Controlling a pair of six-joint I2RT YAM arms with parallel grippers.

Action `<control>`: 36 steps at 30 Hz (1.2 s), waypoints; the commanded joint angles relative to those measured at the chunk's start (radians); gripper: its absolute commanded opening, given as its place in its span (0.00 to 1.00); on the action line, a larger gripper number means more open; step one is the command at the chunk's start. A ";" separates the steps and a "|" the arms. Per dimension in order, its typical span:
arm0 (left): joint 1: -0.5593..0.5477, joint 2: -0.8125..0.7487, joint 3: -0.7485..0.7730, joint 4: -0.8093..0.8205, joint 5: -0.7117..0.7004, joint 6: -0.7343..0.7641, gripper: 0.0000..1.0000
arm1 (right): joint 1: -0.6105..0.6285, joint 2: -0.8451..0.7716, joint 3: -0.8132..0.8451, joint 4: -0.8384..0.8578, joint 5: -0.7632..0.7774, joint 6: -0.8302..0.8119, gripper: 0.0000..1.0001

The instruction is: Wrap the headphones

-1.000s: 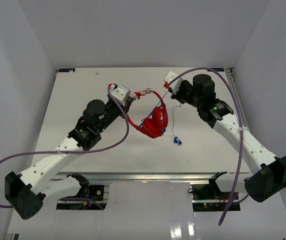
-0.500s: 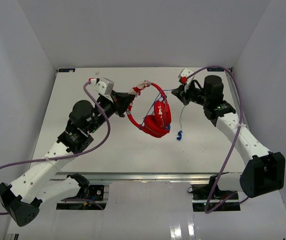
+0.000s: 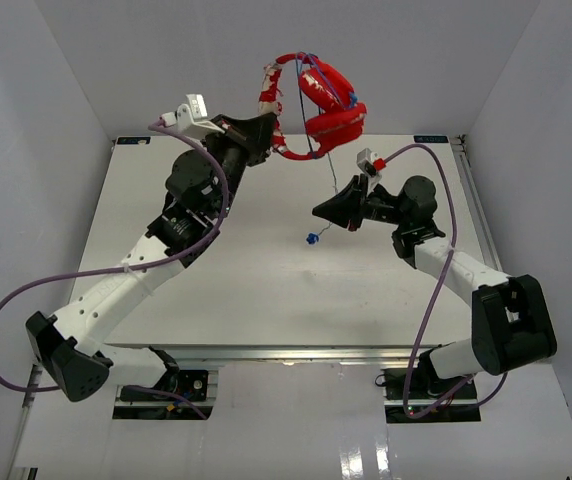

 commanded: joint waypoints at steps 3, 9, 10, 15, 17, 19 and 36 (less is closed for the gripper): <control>0.004 0.137 0.161 -0.005 -0.483 0.033 0.00 | 0.063 -0.132 -0.073 0.129 -0.026 0.104 0.08; 0.029 0.336 0.205 0.125 -0.559 0.439 0.00 | 0.134 -0.258 0.007 -0.296 0.013 -0.192 0.08; 0.029 0.350 0.189 0.133 -0.557 0.535 0.00 | 0.136 -0.266 0.034 -0.357 0.022 -0.260 0.08; 0.029 0.354 -0.018 0.314 -0.520 0.840 0.00 | 0.146 -0.300 0.226 -0.729 0.118 -0.480 0.08; 0.028 0.307 -0.108 0.304 -0.442 0.874 0.00 | 0.151 -0.306 0.301 -0.862 0.204 -0.588 0.08; 0.028 0.249 -0.211 0.286 -0.349 0.900 0.00 | 0.159 -0.304 0.361 -0.960 0.301 -0.693 0.08; 0.028 -0.174 -0.371 -0.144 0.632 0.790 0.00 | 0.141 -0.214 0.259 -0.871 0.693 -1.033 0.08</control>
